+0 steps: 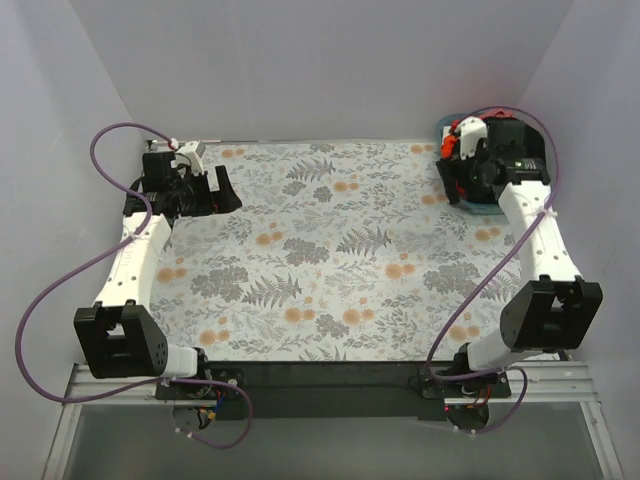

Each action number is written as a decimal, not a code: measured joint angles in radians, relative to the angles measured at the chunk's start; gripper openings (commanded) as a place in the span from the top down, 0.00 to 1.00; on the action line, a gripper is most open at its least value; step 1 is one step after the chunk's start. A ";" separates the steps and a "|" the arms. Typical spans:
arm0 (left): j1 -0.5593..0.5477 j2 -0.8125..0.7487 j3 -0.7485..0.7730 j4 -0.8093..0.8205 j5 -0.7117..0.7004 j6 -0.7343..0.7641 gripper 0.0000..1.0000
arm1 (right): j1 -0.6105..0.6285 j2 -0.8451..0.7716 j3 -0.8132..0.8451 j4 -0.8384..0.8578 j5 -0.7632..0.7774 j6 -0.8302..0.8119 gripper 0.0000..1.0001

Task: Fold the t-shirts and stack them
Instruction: Grab the tshirt from the pile, then move the tshirt to the center of the board, then flatten the tshirt out

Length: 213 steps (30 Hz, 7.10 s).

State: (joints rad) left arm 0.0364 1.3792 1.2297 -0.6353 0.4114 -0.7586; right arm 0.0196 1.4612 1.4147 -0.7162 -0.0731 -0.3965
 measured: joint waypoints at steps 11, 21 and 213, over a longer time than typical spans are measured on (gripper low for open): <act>0.000 -0.002 0.005 0.007 0.007 0.026 0.02 | -0.229 0.444 0.690 -0.016 0.159 -0.034 0.00; 0.000 0.001 0.005 -0.020 0.011 0.055 0.02 | -0.260 0.713 0.837 -0.041 0.072 0.006 0.00; -0.782 0.101 -0.385 0.138 0.021 0.948 0.40 | 0.288 0.046 -0.292 -0.037 -0.212 -0.099 0.99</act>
State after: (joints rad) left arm -0.7456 1.4807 0.8452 -0.4969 0.4324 0.1890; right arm 0.3077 1.5070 1.1225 -0.7532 -0.2855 -0.4957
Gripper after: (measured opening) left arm 0.659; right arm 0.038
